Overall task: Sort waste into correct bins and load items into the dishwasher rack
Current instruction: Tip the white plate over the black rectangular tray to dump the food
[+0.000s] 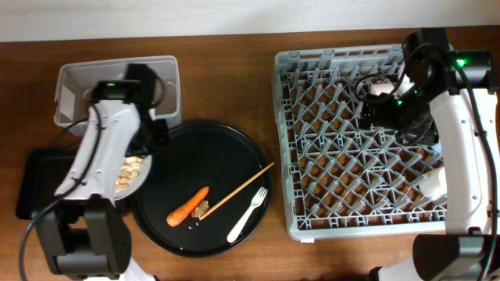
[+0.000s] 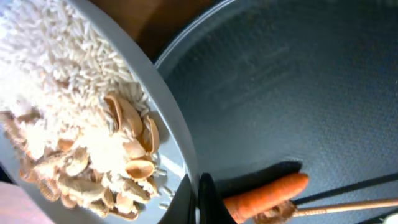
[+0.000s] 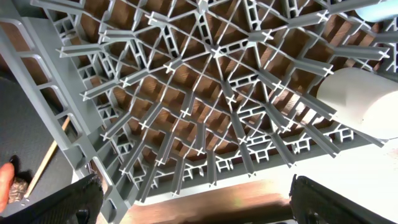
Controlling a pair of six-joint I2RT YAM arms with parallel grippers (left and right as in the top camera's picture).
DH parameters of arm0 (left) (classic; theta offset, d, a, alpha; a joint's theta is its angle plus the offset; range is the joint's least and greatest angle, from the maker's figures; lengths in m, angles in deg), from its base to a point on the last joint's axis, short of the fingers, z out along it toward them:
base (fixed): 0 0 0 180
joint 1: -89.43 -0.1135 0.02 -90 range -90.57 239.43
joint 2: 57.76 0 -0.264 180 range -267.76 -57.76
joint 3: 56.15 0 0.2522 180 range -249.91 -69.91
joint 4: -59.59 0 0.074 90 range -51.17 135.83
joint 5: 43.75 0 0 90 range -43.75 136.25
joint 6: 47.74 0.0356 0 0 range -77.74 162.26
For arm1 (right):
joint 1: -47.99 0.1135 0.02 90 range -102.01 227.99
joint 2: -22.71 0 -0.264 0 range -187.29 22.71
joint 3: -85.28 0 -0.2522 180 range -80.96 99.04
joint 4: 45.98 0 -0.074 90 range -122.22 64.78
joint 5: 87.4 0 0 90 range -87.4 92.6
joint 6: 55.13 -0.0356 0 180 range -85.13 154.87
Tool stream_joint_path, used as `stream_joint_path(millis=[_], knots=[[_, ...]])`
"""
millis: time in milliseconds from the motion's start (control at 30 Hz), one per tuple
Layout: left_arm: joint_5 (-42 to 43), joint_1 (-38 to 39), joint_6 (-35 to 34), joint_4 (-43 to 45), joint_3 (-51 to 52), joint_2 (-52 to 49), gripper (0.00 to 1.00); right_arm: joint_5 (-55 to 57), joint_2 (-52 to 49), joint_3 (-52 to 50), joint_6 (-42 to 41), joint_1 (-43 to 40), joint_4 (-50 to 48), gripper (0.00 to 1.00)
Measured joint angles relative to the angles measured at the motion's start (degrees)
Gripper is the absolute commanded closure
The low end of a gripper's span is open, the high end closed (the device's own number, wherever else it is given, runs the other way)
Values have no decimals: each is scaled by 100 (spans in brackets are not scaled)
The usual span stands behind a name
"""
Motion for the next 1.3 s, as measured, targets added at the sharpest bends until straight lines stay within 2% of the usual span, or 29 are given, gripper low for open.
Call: stream_joint_path(millis=[133, 333, 733, 933, 1300], knots=[[446, -678, 450, 144, 0, 0, 100, 0, 0, 0, 2, 0, 4, 1], [1729, -1818, 1193, 387, 0, 0, 100, 0, 0, 0, 0, 0, 26, 1], [4089, -3305, 2173, 407, 0, 0, 100, 0, 0, 0, 0, 0, 26, 1], [5029, -3856, 2439, 334, 0, 0, 100, 0, 0, 0, -2, 0, 26, 1], [6107, -4402, 2859, -94, 0, 0, 100, 0, 0, 0, 0, 0, 26, 1]])
